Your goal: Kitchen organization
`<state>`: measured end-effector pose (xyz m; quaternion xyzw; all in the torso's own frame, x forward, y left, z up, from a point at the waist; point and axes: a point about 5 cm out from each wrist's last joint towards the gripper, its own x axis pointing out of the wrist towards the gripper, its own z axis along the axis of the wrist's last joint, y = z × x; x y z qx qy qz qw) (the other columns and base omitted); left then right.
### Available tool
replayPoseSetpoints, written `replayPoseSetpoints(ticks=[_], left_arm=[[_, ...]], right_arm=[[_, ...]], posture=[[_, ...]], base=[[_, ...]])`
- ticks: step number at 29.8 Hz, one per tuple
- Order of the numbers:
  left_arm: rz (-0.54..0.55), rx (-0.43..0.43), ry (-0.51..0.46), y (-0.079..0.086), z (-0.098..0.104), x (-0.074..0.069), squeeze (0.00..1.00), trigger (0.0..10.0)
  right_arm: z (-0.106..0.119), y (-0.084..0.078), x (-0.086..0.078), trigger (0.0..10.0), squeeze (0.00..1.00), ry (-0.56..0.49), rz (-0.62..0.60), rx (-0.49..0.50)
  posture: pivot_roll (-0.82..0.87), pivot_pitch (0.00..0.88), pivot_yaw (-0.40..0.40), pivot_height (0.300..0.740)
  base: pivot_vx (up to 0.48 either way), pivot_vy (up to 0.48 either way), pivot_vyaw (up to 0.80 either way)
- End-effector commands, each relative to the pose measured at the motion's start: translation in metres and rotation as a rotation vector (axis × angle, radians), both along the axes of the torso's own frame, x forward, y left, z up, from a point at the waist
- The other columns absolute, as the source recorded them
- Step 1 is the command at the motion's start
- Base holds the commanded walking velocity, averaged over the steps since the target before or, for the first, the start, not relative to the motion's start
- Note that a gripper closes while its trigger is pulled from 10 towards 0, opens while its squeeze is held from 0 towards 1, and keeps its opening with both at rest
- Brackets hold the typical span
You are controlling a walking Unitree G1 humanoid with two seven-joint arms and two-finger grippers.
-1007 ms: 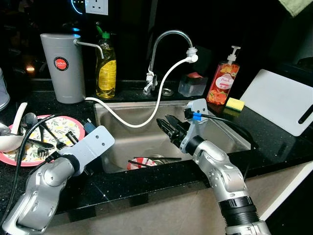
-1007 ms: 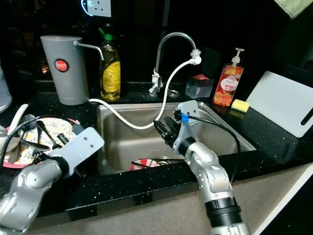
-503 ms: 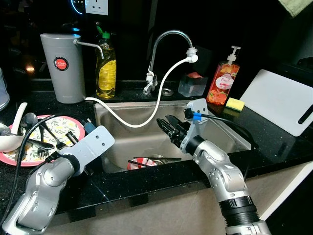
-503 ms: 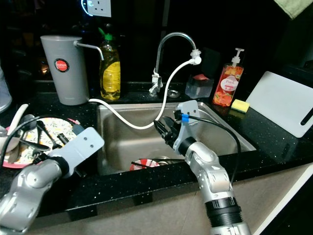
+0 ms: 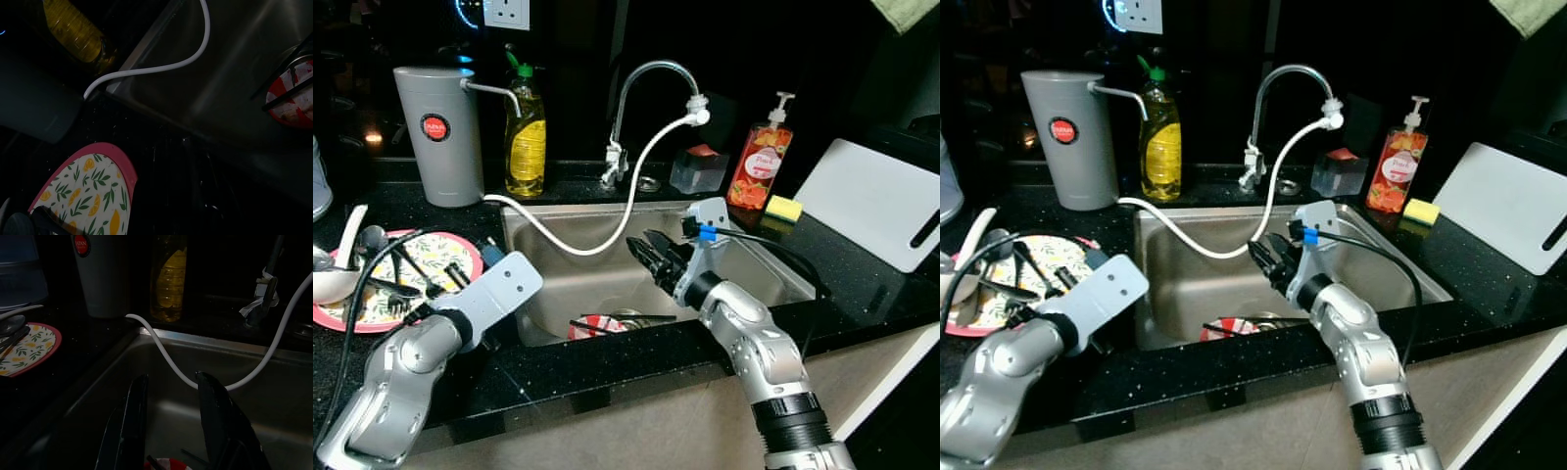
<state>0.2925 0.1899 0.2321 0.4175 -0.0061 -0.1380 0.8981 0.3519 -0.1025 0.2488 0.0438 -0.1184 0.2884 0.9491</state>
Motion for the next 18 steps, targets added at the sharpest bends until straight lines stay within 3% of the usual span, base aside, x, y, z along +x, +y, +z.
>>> replayPoseSetpoints(ticks=[1, 18], left_arm=[[-0.018, -0.006, 0.042, -0.0045, -0.0096, -0.0004, 0.00, 10.0], [-0.018, -0.006, 0.042, -0.0047, -0.0096, -0.0005, 0.00, 10.0]], right_arm=[[0.0016, -0.0027, 0.0000, 10.0, 0.00, -0.009, -0.013, 0.006], [0.0011, -0.0039, -0.0003, 10.0, 0.00, -0.008, -0.015, 0.007]], posture=[[0.09, 0.036, -0.126, 0.740], [0.09, 0.036, -0.128, 0.740]], base=[[0.000, 0.000, 0.00], [0.000, 0.000, 0.00]])
